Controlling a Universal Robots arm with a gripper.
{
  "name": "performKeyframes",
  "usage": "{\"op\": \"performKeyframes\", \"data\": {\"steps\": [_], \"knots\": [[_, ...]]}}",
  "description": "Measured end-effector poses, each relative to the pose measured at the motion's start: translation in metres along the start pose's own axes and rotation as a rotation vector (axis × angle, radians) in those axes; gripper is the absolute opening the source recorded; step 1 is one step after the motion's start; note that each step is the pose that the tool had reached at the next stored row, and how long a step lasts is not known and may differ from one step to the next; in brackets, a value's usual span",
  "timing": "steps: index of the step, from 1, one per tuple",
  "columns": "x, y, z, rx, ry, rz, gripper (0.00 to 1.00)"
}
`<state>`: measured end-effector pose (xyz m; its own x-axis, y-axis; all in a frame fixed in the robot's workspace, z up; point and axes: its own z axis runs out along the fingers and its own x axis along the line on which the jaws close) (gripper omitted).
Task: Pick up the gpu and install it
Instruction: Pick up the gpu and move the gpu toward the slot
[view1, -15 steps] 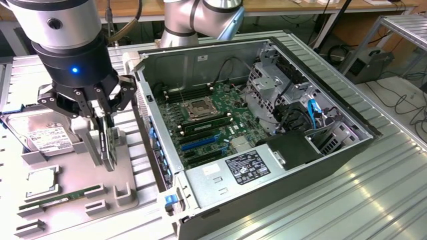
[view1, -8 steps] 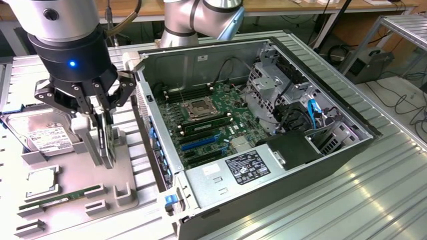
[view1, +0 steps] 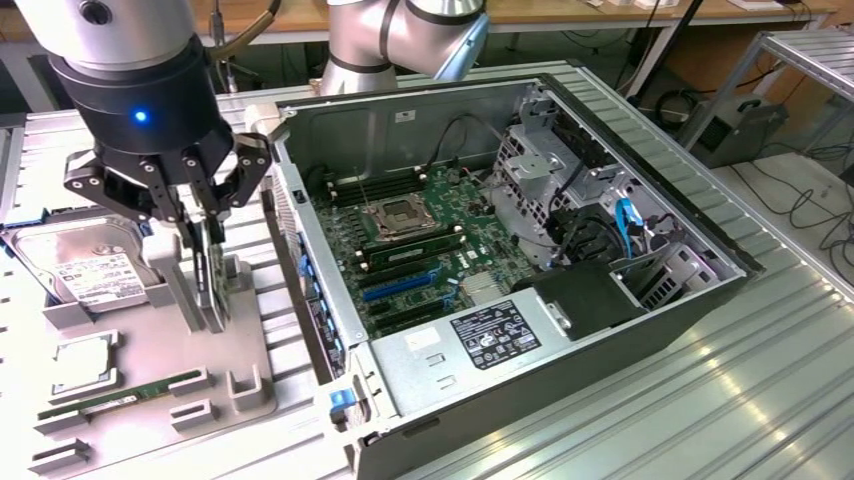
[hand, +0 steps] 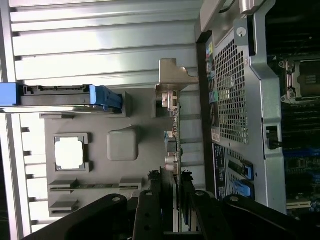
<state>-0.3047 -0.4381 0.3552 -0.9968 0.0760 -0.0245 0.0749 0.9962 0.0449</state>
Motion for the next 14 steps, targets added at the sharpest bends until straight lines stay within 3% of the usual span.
{"op": "performKeyframes", "data": {"steps": [14], "knots": [[-0.0002, 0.0012, -0.0098, 0.0001, 0.0, 0.0, 0.27]]}}
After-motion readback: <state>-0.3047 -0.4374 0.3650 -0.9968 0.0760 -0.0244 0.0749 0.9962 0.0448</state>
